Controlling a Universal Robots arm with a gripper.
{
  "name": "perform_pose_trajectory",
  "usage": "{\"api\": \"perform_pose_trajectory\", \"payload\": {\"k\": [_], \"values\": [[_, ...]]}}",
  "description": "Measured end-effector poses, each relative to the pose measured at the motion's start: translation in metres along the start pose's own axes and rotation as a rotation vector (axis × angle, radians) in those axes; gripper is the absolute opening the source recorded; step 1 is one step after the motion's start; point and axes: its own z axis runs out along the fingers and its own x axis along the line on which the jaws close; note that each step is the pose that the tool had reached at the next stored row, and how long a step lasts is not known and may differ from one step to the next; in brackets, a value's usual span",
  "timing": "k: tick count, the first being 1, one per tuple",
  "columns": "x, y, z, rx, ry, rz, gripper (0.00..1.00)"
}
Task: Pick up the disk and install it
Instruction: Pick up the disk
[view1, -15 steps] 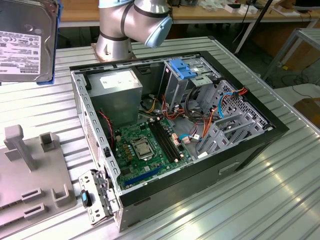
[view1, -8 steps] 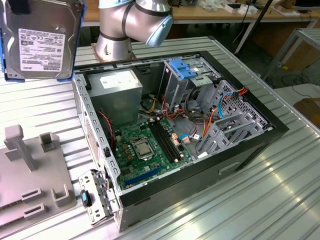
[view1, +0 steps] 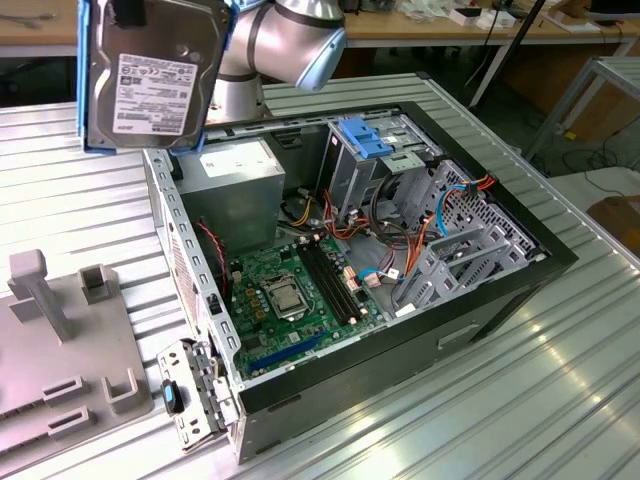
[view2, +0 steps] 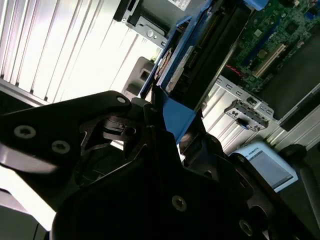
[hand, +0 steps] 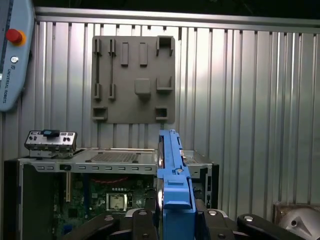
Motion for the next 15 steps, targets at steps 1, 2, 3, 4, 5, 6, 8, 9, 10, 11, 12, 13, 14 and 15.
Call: {"api": "perform_pose_trajectory", "payload": {"k": [1,2,3,4,5,6,8,9,10,11,12,13,14,15], "values": [[0.0001,-0.0056,0.0,-0.0001,0.0001,0.0,0.37],[0.0003,-0.0126,0.0001,-0.0002,0.0001,0.0,0.37],[0.0004,-0.0174,0.0002,-0.0002,0.0001,0.0,0.37],[0.0005,-0.0222,0.0003,-0.0002,0.0001,0.0,0.37],[0.0006,-0.0268,0.0004,-0.0001,0.0001,0.0,0.37],[0.0007,-0.0312,0.0005,-0.0001,0.0,0.0,0.37],[0.0009,-0.0417,0.0006,-0.0002,0.0,0.0,0.37],[0.0011,-0.0513,0.0008,-0.0003,0.0001,0.0,0.37],[0.0012,-0.0559,0.0008,-0.0003,0.0001,0.0,0.37],[0.0013,-0.0606,0.0009,-0.0003,0.0001,0.0,0.37],[0.0014,-0.0681,0.0011,-0.0003,0.0001,0.0,0.37],[0.0015,-0.072,0.0012,-0.0003,0.0,0.0,0.37],[0.0017,-0.0776,0.0013,-0.0004,0.0001,0.0,0.37],[0.0022,-0.0806,0.0014,-0.0006,0.0001,0.001,0.37]]}}
